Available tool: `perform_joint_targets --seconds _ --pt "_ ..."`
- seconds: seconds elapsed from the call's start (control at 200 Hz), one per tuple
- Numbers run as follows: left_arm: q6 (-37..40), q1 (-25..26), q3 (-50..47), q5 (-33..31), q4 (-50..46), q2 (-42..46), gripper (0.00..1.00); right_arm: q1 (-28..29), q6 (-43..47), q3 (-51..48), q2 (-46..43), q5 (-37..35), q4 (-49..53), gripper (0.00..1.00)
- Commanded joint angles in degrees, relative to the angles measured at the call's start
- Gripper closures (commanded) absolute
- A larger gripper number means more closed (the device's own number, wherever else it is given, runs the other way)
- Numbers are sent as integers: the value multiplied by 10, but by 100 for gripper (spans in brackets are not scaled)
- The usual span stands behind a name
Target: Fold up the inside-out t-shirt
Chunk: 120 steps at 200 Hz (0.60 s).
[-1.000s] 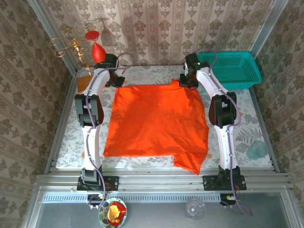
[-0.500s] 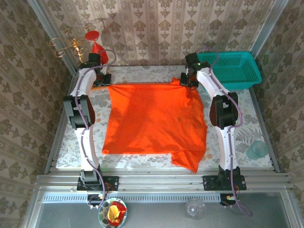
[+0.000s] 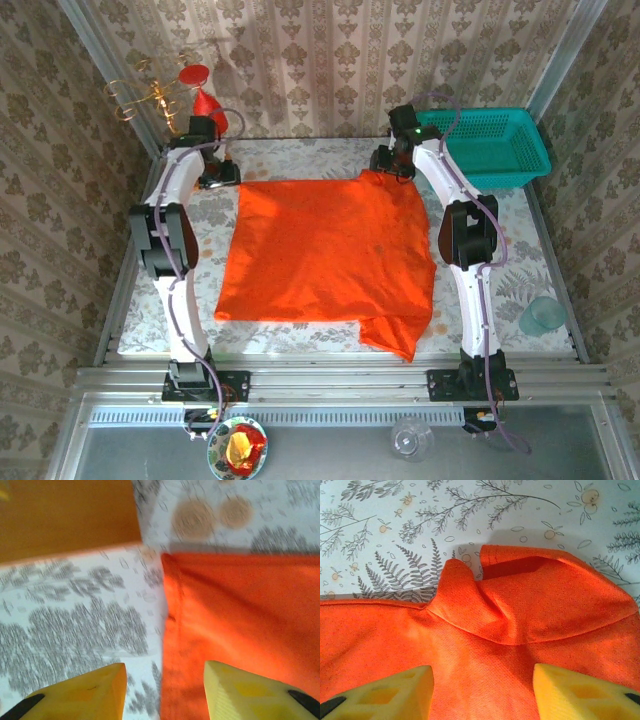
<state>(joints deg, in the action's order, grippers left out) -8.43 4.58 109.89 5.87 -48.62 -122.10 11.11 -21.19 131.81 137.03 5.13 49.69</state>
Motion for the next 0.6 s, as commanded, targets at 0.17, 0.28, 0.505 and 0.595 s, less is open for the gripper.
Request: perform_joint_targets --seconds 0.17,0.28,0.505,0.595 --pt "-66 111 -251 33 45 130 55 -16 20 129 95 18 46 40" --pt "-93 121 -322 39 66 138 56 -20 28 178 137 15 59 40" --pt "-118 73 -408 0 69 143 66 -30 41 190 164 -22 41 41" --pt "-116 60 -421 -2 67 144 66 -34 47 192 175 -40 35 40"
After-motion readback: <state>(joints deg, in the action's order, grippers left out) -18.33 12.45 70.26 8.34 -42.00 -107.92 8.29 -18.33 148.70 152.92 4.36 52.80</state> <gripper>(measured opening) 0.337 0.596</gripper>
